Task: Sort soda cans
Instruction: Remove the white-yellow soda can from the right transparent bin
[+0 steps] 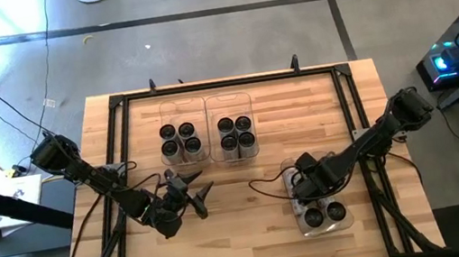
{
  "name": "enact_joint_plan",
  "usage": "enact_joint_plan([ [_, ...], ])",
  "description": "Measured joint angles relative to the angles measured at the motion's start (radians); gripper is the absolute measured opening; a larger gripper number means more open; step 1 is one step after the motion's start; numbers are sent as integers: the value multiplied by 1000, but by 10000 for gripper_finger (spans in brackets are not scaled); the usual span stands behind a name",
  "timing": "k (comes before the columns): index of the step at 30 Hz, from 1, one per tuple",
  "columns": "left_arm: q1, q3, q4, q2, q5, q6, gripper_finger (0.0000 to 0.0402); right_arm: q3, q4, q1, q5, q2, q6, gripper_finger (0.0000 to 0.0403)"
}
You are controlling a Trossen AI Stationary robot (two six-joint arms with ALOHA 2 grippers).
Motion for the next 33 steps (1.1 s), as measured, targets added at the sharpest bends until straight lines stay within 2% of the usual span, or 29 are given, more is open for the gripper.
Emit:
enact_joint_plan([
  [6,0,0,0,0,1,0,241,-2,-24,10,21,-12,14,238],
  [19,0,0,-1,0,3,1,241,-9,-174,71,144,-201,127,234],
  [29,6,0,2,0,12,25,241,-5,-185,153,339,-360,126,234],
  [33,40,0,97,1,106,149,241,-5,-180,192,458,-412,97,234],
])
